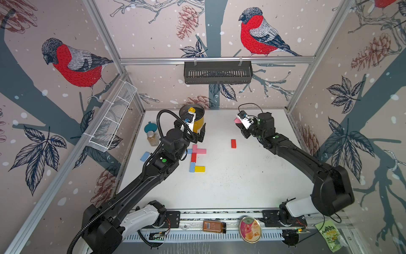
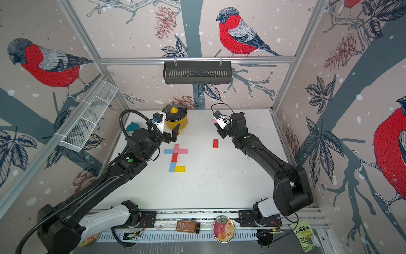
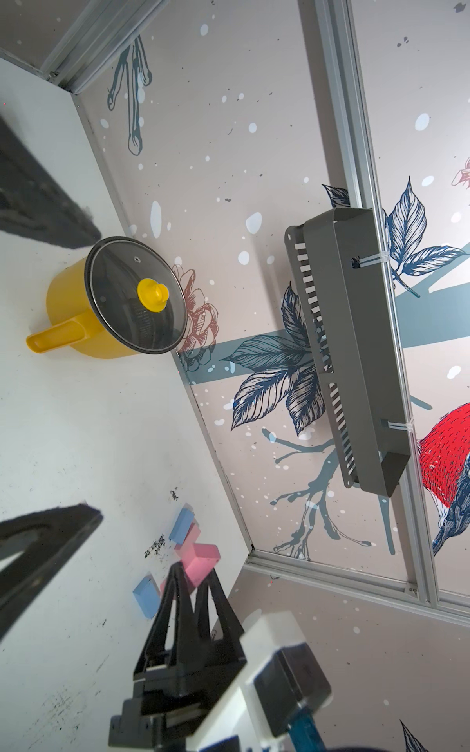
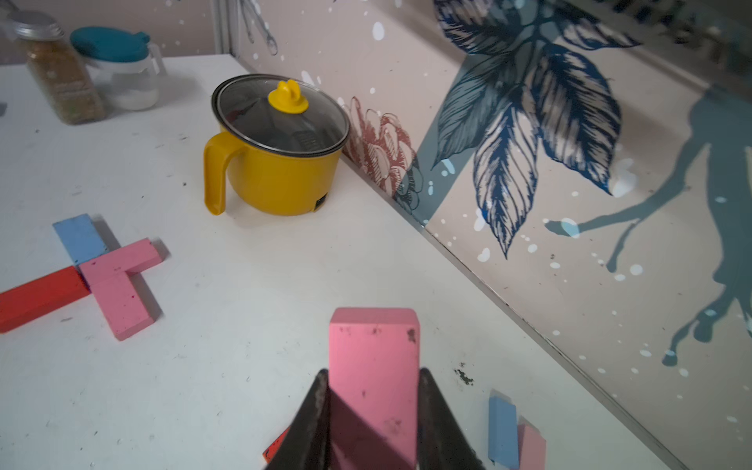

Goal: Assemble the letter t with building blocks
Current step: Pick up the building block from the center of the board, then assemble the building block at the center of the board.

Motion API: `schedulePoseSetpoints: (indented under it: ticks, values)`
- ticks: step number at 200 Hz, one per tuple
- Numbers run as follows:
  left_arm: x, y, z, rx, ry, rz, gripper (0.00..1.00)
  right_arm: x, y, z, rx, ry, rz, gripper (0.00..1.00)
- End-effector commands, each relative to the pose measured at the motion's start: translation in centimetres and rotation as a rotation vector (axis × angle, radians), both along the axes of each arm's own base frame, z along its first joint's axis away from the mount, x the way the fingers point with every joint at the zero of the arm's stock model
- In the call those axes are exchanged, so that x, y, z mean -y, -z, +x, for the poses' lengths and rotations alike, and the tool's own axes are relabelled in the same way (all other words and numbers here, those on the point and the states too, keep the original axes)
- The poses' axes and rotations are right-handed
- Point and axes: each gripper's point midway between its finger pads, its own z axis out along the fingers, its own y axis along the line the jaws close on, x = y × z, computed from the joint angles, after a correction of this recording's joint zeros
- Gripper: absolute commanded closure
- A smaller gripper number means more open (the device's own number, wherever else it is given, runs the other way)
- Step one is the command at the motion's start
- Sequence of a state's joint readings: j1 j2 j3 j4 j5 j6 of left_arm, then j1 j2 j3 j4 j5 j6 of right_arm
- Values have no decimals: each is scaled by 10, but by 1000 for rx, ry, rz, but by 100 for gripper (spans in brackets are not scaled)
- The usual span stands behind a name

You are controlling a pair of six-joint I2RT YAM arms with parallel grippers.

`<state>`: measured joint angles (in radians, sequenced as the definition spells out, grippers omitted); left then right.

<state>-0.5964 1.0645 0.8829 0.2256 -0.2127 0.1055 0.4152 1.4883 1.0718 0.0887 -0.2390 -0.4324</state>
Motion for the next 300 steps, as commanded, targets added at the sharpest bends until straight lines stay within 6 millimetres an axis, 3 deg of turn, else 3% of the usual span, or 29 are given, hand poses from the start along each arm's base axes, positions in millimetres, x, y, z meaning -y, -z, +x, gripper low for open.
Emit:
schedulePoseSetpoints:
  ticks: [1, 42, 98, 149, 202, 300]
  values:
    - [-2, -9, 0, 35, -9, -8, 2, -25, 23, -11, -7, -139, -123, 92]
    - [-2, -8, 0, 35, -7, -5, 2, -49, 71, -11, -57, -222, -287, 93]
    - [-1, -6, 1, 30, -6, 2, 2, -63, 119, -15, -130, -361, -398, 93]
    - [0, -3, 3, 23, -5, 11, 2, -69, 150, -20, -202, -461, -469, 91]
    - [3, 1, 5, 10, 1, 19, 2, -68, 174, -28, -252, -550, -538, 87]
    - [5, 2, 5, 7, 7, 24, 3, -65, 199, -29, -303, -585, -580, 82]
